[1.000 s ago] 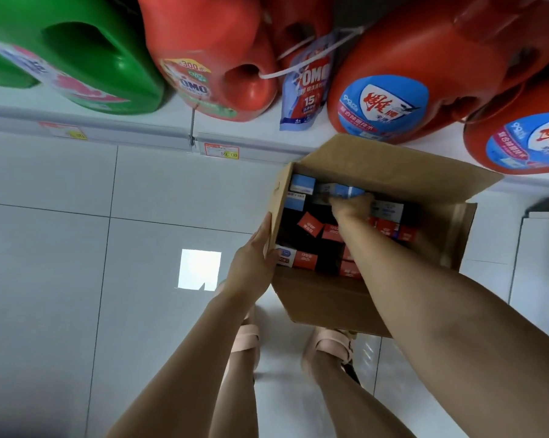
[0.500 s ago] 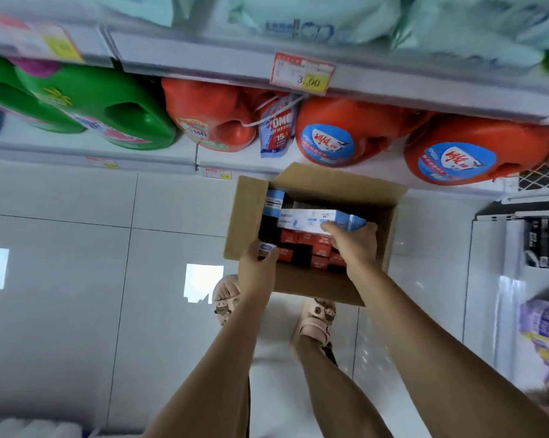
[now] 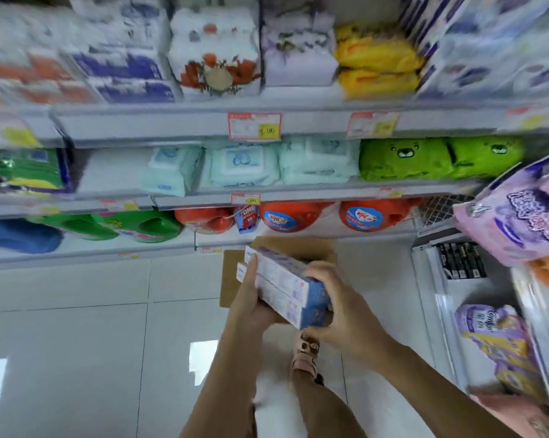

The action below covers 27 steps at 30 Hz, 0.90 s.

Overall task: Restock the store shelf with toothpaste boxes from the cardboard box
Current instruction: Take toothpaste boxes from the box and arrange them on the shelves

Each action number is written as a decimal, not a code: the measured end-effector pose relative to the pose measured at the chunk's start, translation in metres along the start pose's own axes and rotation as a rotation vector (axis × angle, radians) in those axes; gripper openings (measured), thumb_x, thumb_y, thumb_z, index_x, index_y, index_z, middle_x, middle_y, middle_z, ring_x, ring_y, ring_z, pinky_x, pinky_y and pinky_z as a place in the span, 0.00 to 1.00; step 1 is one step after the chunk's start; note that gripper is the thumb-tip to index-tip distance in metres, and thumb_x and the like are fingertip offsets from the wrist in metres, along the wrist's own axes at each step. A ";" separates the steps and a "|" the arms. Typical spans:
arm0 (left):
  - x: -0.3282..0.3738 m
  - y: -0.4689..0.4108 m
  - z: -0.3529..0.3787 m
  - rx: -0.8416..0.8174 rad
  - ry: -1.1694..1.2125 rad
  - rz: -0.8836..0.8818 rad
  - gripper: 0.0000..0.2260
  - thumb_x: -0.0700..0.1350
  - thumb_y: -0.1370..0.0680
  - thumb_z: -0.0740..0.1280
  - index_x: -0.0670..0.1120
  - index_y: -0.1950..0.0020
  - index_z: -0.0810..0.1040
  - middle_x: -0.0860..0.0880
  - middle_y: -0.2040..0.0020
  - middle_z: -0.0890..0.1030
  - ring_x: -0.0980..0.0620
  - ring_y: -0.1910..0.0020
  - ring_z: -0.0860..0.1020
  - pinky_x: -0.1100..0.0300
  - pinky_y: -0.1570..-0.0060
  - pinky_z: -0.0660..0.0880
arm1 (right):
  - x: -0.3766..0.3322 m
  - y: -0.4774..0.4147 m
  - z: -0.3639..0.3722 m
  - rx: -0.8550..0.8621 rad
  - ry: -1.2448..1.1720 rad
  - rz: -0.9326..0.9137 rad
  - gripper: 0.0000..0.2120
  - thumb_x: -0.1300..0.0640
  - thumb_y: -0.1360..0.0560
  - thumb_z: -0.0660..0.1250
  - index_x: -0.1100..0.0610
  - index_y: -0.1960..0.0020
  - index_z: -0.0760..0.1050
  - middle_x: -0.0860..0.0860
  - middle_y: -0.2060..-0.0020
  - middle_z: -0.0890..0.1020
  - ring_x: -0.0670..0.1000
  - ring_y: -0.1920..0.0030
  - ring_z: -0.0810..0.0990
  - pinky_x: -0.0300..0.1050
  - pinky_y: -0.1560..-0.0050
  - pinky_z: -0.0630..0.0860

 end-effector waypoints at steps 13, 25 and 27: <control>0.052 0.119 0.071 -0.360 -0.262 0.169 0.28 0.49 0.31 0.72 0.39 0.34 0.72 0.36 0.44 0.80 0.38 0.45 0.78 0.44 0.41 0.73 | -0.120 0.041 -0.070 -0.006 -0.234 0.010 0.37 0.34 0.37 0.73 0.37 0.33 0.62 0.45 0.30 0.64 0.46 0.29 0.65 0.46 0.34 0.70; 0.083 0.190 0.113 -0.503 -0.555 0.418 0.19 0.51 0.22 0.62 0.41 0.35 0.75 0.40 0.42 0.81 0.40 0.42 0.79 0.42 0.38 0.73 | -0.160 0.031 -0.093 0.319 -0.490 0.366 0.20 0.58 0.31 0.69 0.45 0.41 0.72 0.41 0.55 0.84 0.41 0.55 0.83 0.38 0.54 0.79; 0.084 0.187 0.116 -0.528 -0.524 0.372 0.17 0.48 0.19 0.59 0.42 0.33 0.73 0.40 0.40 0.80 0.40 0.41 0.78 0.41 0.37 0.71 | -0.162 0.034 -0.102 0.352 -0.623 0.366 0.16 0.64 0.27 0.68 0.48 0.44 0.74 0.41 0.57 0.85 0.43 0.56 0.84 0.35 0.60 0.78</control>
Point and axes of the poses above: each hand's wrist, its own y-axis away from the middle knuckle, its own z-axis out of the palm, x = y × z, the point moved 7 cm from there along -y, towards the middle knuckle
